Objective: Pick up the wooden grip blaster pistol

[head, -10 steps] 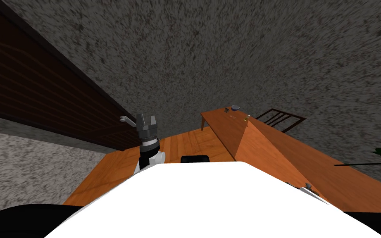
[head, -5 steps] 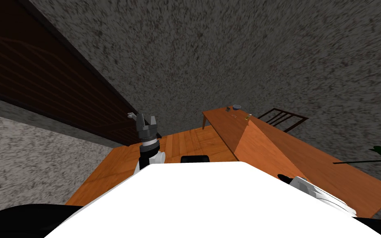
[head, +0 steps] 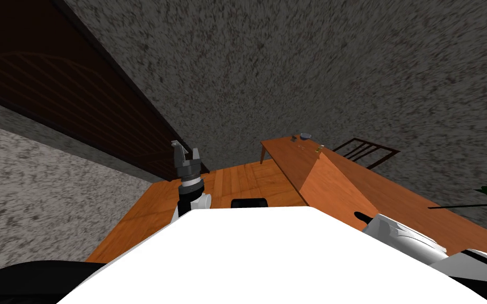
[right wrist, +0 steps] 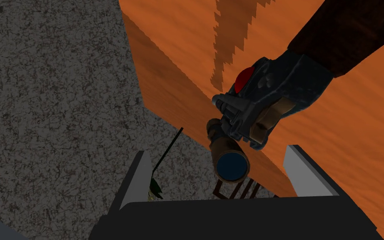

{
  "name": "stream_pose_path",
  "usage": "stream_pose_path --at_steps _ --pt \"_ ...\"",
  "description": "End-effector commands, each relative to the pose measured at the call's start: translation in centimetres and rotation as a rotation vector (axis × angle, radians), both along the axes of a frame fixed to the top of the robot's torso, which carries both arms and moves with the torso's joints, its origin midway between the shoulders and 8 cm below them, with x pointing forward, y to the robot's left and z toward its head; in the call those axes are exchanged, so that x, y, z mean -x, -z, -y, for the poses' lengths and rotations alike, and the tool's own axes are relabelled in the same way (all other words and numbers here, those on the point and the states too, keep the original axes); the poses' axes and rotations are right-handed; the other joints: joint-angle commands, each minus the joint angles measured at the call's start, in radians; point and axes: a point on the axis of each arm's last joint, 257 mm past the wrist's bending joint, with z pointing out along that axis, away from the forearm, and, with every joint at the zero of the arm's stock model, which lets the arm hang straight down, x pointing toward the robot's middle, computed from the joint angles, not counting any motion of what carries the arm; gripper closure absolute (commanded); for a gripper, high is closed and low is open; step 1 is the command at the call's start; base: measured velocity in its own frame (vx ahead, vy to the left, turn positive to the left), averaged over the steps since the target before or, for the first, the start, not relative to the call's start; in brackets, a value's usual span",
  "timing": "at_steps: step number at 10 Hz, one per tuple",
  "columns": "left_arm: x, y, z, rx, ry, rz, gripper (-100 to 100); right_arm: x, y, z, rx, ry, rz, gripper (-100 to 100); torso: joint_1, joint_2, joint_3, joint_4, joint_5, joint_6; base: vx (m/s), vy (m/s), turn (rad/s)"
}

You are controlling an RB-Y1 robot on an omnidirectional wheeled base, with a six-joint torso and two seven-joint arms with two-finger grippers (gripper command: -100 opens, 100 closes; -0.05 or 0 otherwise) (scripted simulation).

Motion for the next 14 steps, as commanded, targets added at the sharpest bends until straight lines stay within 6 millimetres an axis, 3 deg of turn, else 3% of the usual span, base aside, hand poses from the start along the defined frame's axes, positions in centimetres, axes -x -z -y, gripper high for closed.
stream_pose_path --at_steps 1,2,6,7,8,9,10,12,13,14 --pt "0.0 0.0 0.0 0.0 0.0 0.0 0 0.0 0.0 0.0 0.0 0.0 0.0 -100 0.0 0.0 0.0 0.0 0.0 0.0 -0.042 0.015 0.0" --pt "0.0 0.0 0.0 0.0 0.0 0.0 0 0.0 0.0 0.1 0.001 0.001 0.0 100 -0.001 -0.003 -0.002 -0.001 0.0 0.0 -0.008 0.003 -0.002" --pt "0.0 0.0 0.0 0.0 0.0 0.0 0 0.1 0.0 0.0 0.001 0.002 -0.001 100 -0.002 -0.007 -0.004 -0.001 0.0 0.0 -0.001 0.0 -0.003" --pt "0.0 0.0 0.0 0.0 0.0 0.0 0 0.1 0.0 0.0 0.001 0.002 -0.002 0 -0.002 -0.007 -0.004 -0.001 0.0 0.0 0.0 0.0 0.0" --pt "0.0 0.0 0.0 0.0 0.0 0.0 0 0.6 1.7 -1.7 -0.034 -0.022 0.006 100 -0.002 -0.007 -0.004 -0.001 0.0 0.0 0.123 -0.039 -0.108" --pt "0.0 0.0 0.0 0.0 0.0 0.0 0 2.0 1.4 -1.2 -0.023 0.001 -0.011 100 -0.004 -0.012 -0.007 -0.003 -0.004 0.002 0.139 -0.044 -0.079" --pt "0.0 0.0 0.0 0.0 0.0 0.0 0 1.9 3.6 -3.5 -0.071 -0.032 0.01 100 -0.007 -0.013 -0.008 -0.003 -0.006 0.001 0.19 -0.065 -0.118" --pt "0.0 0.0 0.0 0.0 0.0 0.0 0 2.0 3.3 -3.5 -0.066 -0.047 0.012 100 -0.01 -0.016 -0.009 -0.003 -0.017 -0.001 0.097 -0.026 -0.047" --pt "0.0 0.0 0.0 0.0 0.0 0.0 0 3.1 4.8 -5.3 -0.102 -0.054 0.028 100 -0.011 -0.013 -0.007 -0.001 -0.021 -0.005 0.09 -0.03 -0.059" --pt "0.0 0.0 0.0 0.0 0.0 0.0 0 4.3 3.9 -4.0 -0.068 -0.031 0.002 100 -0.014 -0.015 -0.008 -0.002 -0.031 -0.004 0.112 -0.019 -0.04"
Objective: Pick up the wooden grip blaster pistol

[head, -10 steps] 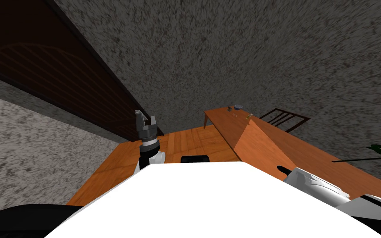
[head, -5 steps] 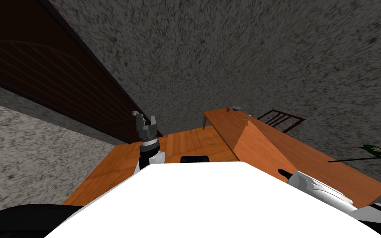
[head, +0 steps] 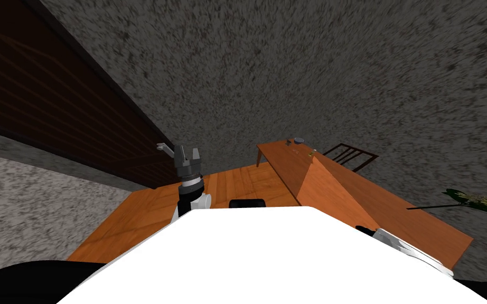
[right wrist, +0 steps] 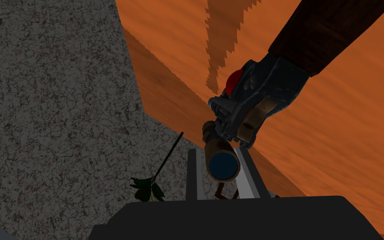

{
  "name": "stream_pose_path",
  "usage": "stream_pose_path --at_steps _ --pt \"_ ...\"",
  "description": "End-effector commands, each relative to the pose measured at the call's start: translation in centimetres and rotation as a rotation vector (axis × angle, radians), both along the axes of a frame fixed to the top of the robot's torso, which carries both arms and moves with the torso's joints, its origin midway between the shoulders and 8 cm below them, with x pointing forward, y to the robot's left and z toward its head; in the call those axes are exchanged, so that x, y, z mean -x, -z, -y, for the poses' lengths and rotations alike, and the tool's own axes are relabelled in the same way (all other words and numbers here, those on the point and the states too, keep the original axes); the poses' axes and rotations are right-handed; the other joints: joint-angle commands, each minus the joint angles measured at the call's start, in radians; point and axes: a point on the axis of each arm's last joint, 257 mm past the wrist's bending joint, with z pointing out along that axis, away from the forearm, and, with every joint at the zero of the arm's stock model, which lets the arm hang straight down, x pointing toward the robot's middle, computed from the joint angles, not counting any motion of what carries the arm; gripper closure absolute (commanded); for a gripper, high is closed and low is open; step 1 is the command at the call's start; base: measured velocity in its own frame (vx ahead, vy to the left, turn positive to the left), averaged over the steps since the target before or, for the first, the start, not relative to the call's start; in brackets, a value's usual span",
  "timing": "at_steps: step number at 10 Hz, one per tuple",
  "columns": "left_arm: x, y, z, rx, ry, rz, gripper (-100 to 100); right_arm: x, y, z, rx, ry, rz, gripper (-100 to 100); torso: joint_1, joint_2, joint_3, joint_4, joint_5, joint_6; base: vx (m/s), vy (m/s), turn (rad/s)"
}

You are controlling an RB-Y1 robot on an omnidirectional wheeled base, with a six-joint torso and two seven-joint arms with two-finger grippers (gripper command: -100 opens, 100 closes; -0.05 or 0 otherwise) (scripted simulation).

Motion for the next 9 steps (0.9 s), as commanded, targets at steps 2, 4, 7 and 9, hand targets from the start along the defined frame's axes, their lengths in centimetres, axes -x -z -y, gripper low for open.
stream_pose_path --at_steps 2,4,7,9 --pt "0.0 0.0 0.0 0.0 0.0 0.0 0 2.9 -0.3 -0.1 0.008 0.028 -0.034 100 0.0 0.002 0.001 0.0 0.0 0.001 0.041 0.002 0.0" --pt "0.0 0.0 0.0 0.0 0.0 0.0 0 2.0 0.0 -0.7 -0.005 0.003 -0.018 100 0.0 0.007 0.004 0.001 0.0 0.001 -0.011 0.003 -0.012" --pt "0.0 0.0 0.0 0.0 0.0 0.0 0 0.9 1.3 -3.1 -0.046 -0.04 0.029 100 -0.001 0.006 0.004 0.003 -0.002 -0.003 0.027 -0.017 -0.031" --pt "0.0 0.0 0.0 0.0 0.0 0.0 0 1.8 1.9 -4.5 -0.063 -0.051 0.047 100 -0.006 -0.002 0.0 0.001 -0.007 -0.002 0.165 -0.056 -0.089"
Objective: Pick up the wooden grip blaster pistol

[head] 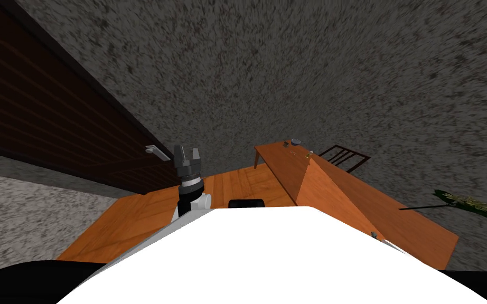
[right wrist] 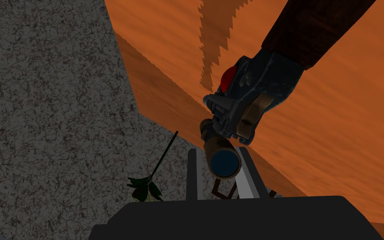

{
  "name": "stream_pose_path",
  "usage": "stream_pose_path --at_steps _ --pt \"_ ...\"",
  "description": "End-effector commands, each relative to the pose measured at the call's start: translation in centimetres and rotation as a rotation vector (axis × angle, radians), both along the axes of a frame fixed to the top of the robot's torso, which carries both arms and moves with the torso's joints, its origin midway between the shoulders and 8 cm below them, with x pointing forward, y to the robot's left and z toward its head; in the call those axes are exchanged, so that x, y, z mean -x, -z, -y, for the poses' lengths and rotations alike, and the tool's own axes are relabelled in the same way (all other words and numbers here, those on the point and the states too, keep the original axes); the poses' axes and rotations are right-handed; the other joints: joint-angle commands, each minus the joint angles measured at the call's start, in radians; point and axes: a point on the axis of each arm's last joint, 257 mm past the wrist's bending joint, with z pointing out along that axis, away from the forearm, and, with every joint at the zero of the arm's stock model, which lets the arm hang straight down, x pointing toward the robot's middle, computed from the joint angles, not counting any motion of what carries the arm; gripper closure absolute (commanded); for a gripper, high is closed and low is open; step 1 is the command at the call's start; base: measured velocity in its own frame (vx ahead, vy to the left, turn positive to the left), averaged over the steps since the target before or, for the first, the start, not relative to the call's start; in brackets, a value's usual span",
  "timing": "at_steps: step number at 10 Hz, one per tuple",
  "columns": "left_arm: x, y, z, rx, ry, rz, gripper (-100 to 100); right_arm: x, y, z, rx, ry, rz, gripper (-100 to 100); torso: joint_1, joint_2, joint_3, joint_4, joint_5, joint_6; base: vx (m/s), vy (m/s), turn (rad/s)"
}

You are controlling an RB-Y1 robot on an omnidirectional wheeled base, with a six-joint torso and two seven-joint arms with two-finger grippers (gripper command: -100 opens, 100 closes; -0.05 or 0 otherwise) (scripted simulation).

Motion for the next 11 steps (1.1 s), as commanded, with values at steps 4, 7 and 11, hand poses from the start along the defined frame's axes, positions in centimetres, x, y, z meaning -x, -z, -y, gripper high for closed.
stream_pose_path --at_steps 4,7,11 --pt "0.0 0.0 0.0 0.0 0.0 0.0 0 2.5 -0.6 -1.2 0.006 -0.031 0.014 100 0.001 0.005 0.003 0.001 -0.002 0.0 0.105 -0.003 -0.053" --pt "0.0 0.0 0.0 0.0 0.0 0.0 0 4.7 -1.5 -1.5 0.021 -0.039 0.013 100 -0.001 0.002 0.001 0.001 -0.001 -0.001 0.118 -0.028 -0.053" --pt "0.0 0.0 0.0 0.0 0.0 0.0 0 7.9 -3.2 -2.4 0.046 -0.055 0.017 100 0.001 0.007 0.004 0.001 0.0 -0.001 0.097 -0.015 -0.066"
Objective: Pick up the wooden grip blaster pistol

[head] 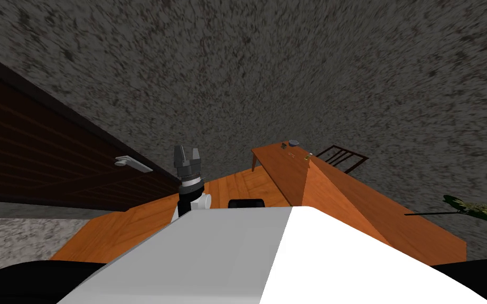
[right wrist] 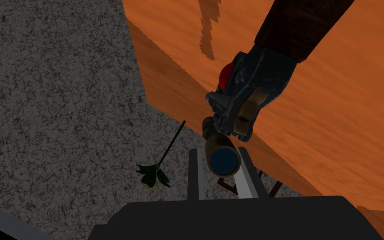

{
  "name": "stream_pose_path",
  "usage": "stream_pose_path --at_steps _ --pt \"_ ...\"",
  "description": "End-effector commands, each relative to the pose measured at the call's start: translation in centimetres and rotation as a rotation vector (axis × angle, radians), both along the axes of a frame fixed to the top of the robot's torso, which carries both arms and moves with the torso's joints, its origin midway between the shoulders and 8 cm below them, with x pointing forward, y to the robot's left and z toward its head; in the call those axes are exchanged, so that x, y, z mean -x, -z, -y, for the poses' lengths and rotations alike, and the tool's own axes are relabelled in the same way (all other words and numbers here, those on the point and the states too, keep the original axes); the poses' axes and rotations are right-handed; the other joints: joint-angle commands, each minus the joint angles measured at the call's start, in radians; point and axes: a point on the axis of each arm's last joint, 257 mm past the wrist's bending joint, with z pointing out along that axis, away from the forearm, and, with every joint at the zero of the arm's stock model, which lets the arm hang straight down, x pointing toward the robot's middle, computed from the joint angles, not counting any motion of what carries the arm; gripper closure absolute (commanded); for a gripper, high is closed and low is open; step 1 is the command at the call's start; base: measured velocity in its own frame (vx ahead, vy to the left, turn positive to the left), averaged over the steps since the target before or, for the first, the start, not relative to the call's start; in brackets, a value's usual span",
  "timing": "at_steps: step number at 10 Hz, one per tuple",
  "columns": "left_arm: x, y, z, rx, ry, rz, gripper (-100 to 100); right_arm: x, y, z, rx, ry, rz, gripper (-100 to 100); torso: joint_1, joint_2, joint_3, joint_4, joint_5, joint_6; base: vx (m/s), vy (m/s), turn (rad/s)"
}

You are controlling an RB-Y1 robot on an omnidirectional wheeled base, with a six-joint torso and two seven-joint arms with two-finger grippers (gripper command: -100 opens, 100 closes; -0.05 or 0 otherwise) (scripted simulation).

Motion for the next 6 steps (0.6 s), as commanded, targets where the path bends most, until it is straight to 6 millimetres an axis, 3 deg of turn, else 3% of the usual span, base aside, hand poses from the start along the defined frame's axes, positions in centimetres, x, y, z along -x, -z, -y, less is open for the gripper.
stream_pose_path --at_steps 1,2,3,5,6 --pt "0.0 0.0 0.0 0.0 0.0 0.0 0 1.5 -1.7 0.7 0.032 -0.006 -0.012 100 0.0 0.0 0.0 0.0 0.0 0.0 0.13 -0.023 -0.068" --pt "0.0 0.0 0.0 0.0 0.0 0.0 0 2.3 -1.5 -0.5 0.023 -0.008 -0.001 100 -0.001 -0.001 -0.001 0.0 0.001 -0.001 0.157 -0.02 -0.079" --pt "0.0 0.0 0.0 0.0 0.0 0.0 0 3.2 -3.3 0.6 0.059 -0.017 -0.017 100 0.0 -0.003 -0.002 0.0 0.0 -0.001 0.146 -0.016 -0.071" --pt "0.0 0.0 0.0 0.0 0.0 0.0 0 3.5 -3.4 0.5 0.059 -0.015 -0.02 100 0.0 0.001 0.0 0.0 0.002 -0.001 0.035 -0.011 -0.002" --pt "0.0 0.0 0.0 0.0 0.0 0.0 0 3.6 -3.5 0.7 0.063 -0.015 -0.022 0 0.0 0.004 0.002 0.001 0.001 -0.002 0.005 -0.001 0.001"
